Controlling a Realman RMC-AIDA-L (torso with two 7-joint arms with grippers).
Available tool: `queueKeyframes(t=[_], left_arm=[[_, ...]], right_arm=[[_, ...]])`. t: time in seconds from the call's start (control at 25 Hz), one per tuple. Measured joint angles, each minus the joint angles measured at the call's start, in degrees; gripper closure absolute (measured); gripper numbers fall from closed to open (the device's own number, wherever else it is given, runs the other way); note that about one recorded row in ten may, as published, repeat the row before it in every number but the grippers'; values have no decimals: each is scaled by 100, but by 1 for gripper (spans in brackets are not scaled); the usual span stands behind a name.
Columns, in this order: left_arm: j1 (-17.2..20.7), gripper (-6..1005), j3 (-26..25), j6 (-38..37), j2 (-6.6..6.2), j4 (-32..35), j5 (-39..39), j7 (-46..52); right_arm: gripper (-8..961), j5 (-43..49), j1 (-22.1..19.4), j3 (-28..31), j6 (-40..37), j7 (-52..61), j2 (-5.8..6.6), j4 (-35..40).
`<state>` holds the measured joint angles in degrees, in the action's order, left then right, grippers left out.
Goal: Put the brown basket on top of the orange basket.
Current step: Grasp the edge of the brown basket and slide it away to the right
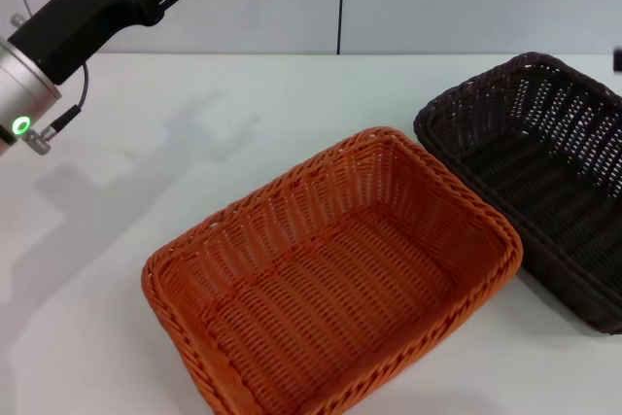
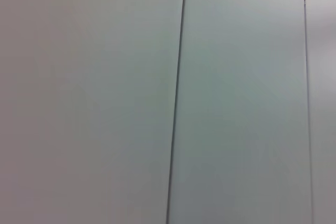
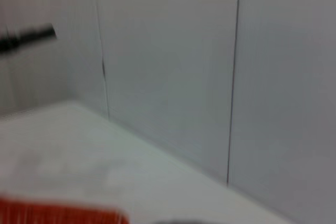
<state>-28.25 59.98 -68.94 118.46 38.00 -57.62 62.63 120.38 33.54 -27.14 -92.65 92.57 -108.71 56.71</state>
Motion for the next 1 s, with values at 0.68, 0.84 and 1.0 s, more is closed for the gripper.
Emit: queueKeyframes(t=[0.68, 0.84, 1.0], left_arm=[[-113, 176, -11, -383, 1, -1140, 928, -1083], [-113, 176, -11, -383, 1, -1140, 928, -1083], [-86, 176, 32, -527, 2, -1146, 955, -1055]], right_arm=[[343, 1741, -174, -767, -836, -944, -230, 215], [343, 1938, -211, -882, -953, -1077, -260, 206], [343, 1991, -241, -1007, -918, -1134, -296, 128]])
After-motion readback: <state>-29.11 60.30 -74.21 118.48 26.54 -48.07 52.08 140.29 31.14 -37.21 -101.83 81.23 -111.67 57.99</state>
